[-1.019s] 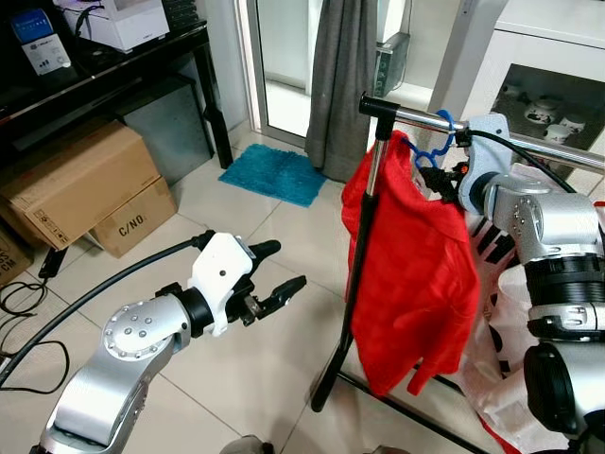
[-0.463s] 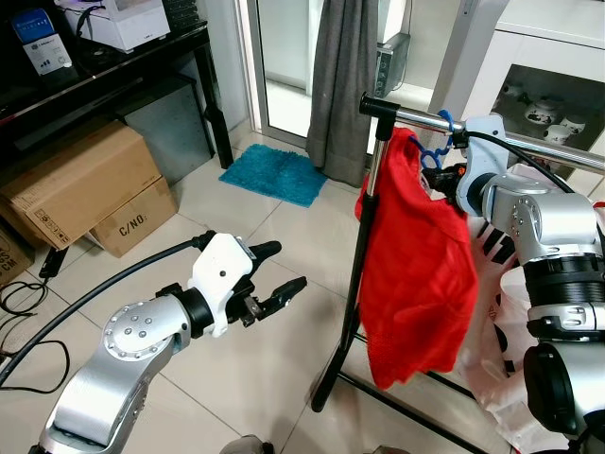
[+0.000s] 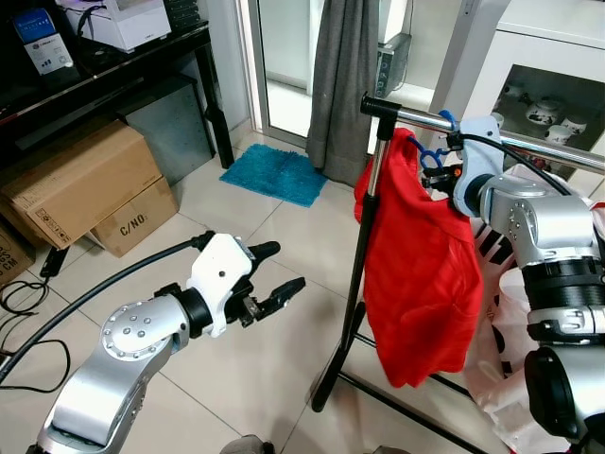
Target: Hang hanger
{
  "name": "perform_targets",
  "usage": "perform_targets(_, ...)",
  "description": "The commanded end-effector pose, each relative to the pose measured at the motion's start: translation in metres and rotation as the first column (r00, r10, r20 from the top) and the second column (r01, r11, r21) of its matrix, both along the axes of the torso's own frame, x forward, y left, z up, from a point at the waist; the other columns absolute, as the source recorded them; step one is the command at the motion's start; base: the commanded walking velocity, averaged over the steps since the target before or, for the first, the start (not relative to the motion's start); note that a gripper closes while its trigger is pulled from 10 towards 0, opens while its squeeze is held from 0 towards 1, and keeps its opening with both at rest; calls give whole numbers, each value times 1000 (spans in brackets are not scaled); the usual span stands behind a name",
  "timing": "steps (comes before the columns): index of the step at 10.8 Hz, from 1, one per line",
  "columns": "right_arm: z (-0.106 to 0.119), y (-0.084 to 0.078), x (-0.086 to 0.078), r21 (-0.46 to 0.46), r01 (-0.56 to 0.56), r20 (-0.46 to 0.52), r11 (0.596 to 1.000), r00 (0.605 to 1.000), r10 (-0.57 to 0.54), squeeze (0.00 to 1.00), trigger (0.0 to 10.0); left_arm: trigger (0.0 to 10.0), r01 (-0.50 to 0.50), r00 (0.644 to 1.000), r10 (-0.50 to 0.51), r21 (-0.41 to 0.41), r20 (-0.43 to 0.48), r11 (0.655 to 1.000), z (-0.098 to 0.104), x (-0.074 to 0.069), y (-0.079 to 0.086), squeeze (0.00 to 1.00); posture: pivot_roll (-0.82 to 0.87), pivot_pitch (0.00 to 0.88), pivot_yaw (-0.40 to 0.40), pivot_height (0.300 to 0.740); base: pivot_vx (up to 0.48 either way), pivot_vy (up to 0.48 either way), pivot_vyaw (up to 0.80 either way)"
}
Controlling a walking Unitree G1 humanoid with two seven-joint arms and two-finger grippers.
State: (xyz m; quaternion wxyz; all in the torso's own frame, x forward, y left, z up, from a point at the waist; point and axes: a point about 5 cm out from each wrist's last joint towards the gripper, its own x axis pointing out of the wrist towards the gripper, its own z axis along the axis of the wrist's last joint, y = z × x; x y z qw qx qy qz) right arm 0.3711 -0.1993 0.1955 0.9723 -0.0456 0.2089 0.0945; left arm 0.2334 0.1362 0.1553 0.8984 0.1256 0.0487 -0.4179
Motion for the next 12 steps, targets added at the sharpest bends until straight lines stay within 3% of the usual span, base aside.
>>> perform_targets(1,4,-2,-2,29,5,16,1000,1000,-6,0,0,10000,16,1000,-16,11,-3,1000,0,-2,-1,0,-89,18,48,740,0,0,0)
perform_targets(6,7,2,-8,71,5,62,997,998,-10,0,0,10000,19,1000,-20,23,16,1000,2,0,-2,0,-89,27,60,740,0,0,0)
perform_targets(7,10,2,-9,65,2,89,998,996,-8,0,0,10000,10,998,-10,12,60,1000,5,1,-3,0,-89,27,61,740,0,0,0)
perform_targets(8,18,-1,-11,42,11,181,999,983,-18,0,0,10000,-31,995,29,25,97,999,7,4,-3,0,-87,29,61,740,0,0,0)
perform_targets(10,20,-4,-21,22,7,234,1000,972,-12,0,0,10000,-81,986,78,12,147,997,11,11,-5,0,-84,36,62,740,0,0,0)
perform_targets(12,25,-5,-34,89,-2,310,996,950,-26,0,0,10000,-126,985,131,-53,108,991,13,15,-7,0,-87,45,67,740,0,0,0)
